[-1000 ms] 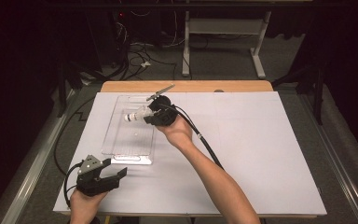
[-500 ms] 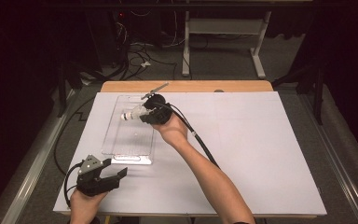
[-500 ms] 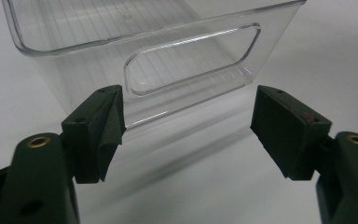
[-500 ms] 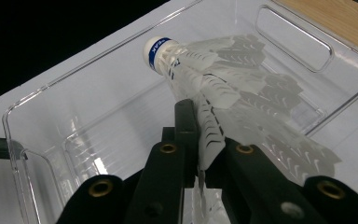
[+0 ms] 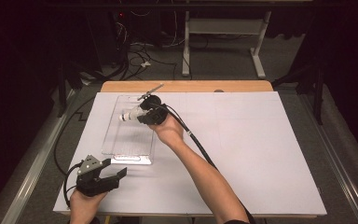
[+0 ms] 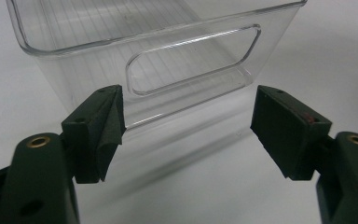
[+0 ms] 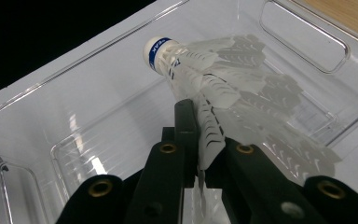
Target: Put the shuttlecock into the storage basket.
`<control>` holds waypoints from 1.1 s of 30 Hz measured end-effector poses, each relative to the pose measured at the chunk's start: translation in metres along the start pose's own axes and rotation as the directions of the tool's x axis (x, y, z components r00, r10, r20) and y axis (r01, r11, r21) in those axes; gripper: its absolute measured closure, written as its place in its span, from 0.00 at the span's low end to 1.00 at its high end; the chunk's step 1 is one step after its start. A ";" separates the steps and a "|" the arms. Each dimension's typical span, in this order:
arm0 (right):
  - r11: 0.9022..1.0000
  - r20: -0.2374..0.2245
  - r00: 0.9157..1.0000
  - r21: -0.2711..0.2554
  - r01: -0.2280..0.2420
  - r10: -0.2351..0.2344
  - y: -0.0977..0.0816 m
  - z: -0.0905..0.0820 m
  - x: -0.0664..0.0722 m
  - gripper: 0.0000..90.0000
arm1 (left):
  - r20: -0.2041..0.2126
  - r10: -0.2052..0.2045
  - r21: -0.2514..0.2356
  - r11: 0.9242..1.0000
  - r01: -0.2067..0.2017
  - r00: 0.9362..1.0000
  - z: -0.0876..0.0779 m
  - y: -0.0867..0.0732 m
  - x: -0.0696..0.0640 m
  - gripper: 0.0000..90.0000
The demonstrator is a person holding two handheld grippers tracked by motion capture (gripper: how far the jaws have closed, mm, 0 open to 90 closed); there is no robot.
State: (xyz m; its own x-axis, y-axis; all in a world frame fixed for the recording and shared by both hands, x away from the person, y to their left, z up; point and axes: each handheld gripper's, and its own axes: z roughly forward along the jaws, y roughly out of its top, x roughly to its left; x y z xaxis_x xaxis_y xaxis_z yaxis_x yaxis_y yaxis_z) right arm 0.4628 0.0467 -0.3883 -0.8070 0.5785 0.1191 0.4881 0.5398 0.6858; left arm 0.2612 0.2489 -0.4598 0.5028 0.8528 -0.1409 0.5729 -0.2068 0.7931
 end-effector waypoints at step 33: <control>0.998 0.004 1.000 0.070 0.003 -0.003 0.007 0.032 -0.003 0.96 | 0.000 -0.003 -0.004 1.000 0.003 1.000 0.000 0.000 0.001 0.30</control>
State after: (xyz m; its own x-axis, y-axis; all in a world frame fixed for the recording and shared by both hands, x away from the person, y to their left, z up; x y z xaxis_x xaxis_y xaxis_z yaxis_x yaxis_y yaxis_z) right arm 0.4793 0.0690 -0.4069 -0.8072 0.5791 0.1141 0.5078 0.5827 0.6345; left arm 0.2622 0.2493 -0.4598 0.5009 0.8536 -0.1430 0.5721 -0.2025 0.7948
